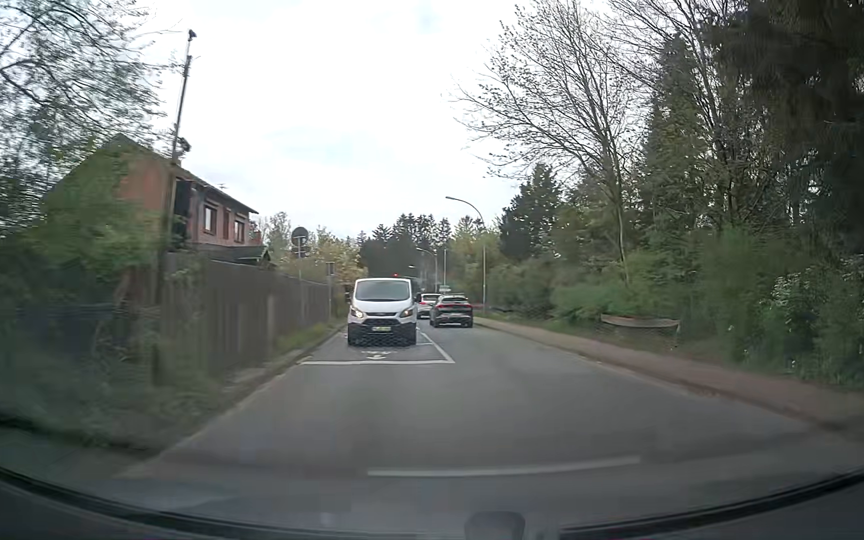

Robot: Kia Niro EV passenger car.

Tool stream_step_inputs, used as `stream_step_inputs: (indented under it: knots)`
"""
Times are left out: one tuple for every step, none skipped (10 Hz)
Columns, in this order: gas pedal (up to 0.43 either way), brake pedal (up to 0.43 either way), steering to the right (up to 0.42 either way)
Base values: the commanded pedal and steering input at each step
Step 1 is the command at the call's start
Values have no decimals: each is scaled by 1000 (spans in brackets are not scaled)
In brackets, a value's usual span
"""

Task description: Follow the waypoints while adhering to traffic rules and regulations

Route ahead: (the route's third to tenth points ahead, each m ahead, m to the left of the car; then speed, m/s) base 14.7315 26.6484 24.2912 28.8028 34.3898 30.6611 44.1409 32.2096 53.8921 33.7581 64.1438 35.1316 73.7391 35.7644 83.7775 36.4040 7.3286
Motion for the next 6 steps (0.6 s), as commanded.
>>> stream_step_inputs:
  knots:
    - [98,0,159]
    - [98,0,141]
    - [98,0,114]
    - [98,0,84]
    - [110,0,66]
    - [110,0,42]
